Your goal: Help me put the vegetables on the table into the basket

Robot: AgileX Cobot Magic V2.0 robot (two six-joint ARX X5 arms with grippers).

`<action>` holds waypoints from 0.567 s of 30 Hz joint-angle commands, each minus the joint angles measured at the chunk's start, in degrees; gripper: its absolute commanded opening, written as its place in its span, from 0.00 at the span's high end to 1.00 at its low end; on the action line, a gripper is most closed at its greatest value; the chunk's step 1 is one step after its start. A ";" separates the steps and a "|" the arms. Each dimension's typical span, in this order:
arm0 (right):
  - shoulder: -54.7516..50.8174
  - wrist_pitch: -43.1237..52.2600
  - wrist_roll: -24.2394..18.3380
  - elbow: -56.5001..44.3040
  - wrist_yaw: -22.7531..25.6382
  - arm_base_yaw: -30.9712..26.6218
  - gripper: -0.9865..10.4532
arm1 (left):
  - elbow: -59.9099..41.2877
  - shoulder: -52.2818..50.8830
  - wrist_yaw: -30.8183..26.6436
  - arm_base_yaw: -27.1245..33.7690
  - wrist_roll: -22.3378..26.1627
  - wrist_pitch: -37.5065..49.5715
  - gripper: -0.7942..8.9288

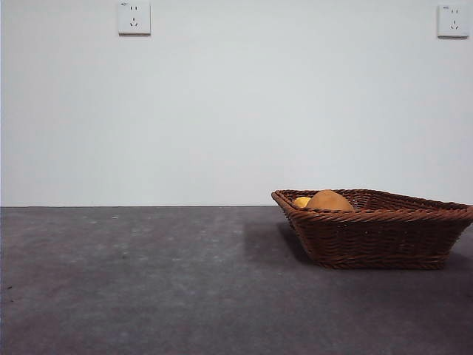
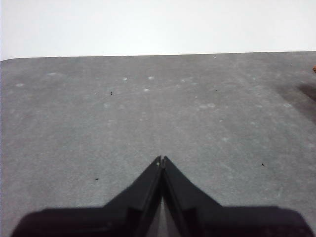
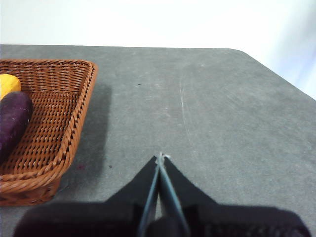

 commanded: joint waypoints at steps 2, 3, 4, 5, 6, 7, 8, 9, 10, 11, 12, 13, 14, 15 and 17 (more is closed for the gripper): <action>-0.02 -0.24 -0.11 -0.28 0.00 -0.04 0.91 | -0.52 -0.11 -0.15 0.44 3.96 -0.07 0.92; -0.02 -0.24 -0.11 -0.28 0.00 -0.04 0.91 | -0.52 -0.11 0.11 0.44 3.98 -0.09 0.92; -0.02 -0.24 -0.11 -0.28 0.00 -0.04 0.91 | -0.52 -0.11 0.15 0.44 4.09 -0.09 0.92; -0.02 -0.24 -0.09 -0.28 0.00 -0.04 0.91 | -0.52 -0.11 0.02 0.46 4.92 -0.09 0.92; -0.02 -0.24 -0.09 -0.28 0.00 -0.04 0.91 | -0.52 -0.13 -0.09 0.61 5.90 -0.13 0.92; -0.02 -0.24 -0.11 -0.28 0.00 -0.04 0.91 | -0.52 -0.11 0.00 0.81 6.23 -0.15 0.92; -0.02 -0.24 -0.11 -0.28 0.00 -0.04 0.91 | -0.52 -0.11 0.00 0.96 6.27 -0.17 0.92; -0.02 -0.24 -0.11 -0.28 0.00 -0.04 0.91 | -0.52 -0.13 0.00 1.05 6.25 -0.20 0.92; -0.02 -0.24 -0.11 -0.28 0.00 -0.02 0.91 | -0.46 -0.13 0.20 1.18 6.08 -0.26 0.92; -0.02 -0.24 -0.09 -0.28 0.00 -0.02 0.91 | -0.31 -0.13 0.55 1.27 6.03 -0.76 0.92; -0.02 -0.24 -0.11 -0.28 0.00 -0.02 0.91 | -0.24 -0.13 0.92 1.29 5.73 -1.03 0.92; -0.02 -0.24 -0.11 -0.28 0.00 -0.02 0.91 | -0.24 -0.13 1.01 1.29 5.64 -1.03 0.92; -0.02 -0.24 -0.11 -0.28 0.00 -0.02 0.91 | -0.24 -0.13 1.01 1.31 5.64 -1.03 0.92; -0.02 -0.24 -0.11 -0.28 0.00 -0.02 0.91 | -0.24 -0.13 1.01 1.31 5.62 -1.03 0.92; -0.02 -0.24 -0.11 -0.28 0.00 -0.02 0.91 | -0.24 -0.13 0.96 1.31 5.99 -0.85 0.92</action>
